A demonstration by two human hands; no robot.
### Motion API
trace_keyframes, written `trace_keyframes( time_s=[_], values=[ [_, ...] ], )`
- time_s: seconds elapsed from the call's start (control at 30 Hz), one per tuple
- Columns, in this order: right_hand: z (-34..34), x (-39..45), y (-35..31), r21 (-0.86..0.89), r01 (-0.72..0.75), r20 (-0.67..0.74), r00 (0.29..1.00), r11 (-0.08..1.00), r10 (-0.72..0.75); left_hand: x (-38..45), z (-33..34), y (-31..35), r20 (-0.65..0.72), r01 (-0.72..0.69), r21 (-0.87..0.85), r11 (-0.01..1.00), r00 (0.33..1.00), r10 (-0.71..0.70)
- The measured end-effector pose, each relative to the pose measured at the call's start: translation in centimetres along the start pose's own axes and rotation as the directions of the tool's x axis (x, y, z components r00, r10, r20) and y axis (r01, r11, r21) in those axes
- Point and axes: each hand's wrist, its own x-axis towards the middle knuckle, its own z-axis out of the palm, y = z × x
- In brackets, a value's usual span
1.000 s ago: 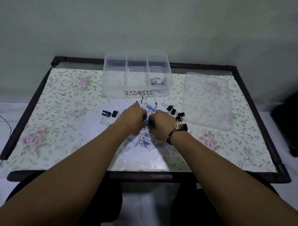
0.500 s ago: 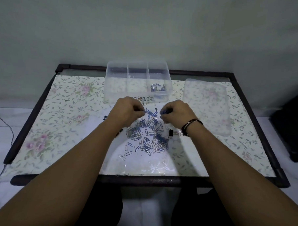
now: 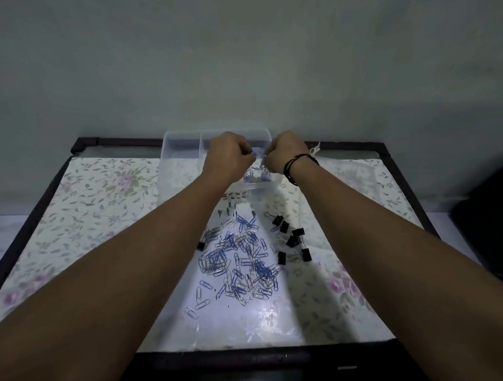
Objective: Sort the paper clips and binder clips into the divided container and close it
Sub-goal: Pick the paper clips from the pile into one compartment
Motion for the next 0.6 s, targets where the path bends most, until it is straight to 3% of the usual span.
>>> trace_keyframes(
  time_s=[0.1,0.27,0.33,0.43,0.6],
  values=[
    [-0.5,-0.9,-0.1,-0.064,0.029,-0.007,1.0,0.998,-0.029,-0.1,0.4,-0.2,0.086,-0.005,0.055,0.998,0.996,0.001],
    [-1.7,-8.6,2.0,0.009,0.043,-0.031,0.999,0.999,-0.043,-6.5,-2.0,-0.9,0.119,-0.061,0.086,0.994,0.992,0.051],
    [-1.0,-12.7,3.2,0.019,0.027,0.076,0.997,0.999,-0.028,-10.2,-2.7,-1.5,0.213,-0.041,0.126,0.991,0.977,0.013],
    [1.6,-17.3,4.3,-0.183,0.066,0.352,0.936,0.981,0.002,-15.0,-3.1,-2.8,0.36,-0.013,0.265,0.964,0.929,-0.087],
    [5.3,-20.6,5.5,-0.401,0.149,0.492,0.867,0.904,0.075,-18.7,-1.8,-4.9,0.497,-0.034,0.486,0.873,0.832,-0.245]
  ],
)
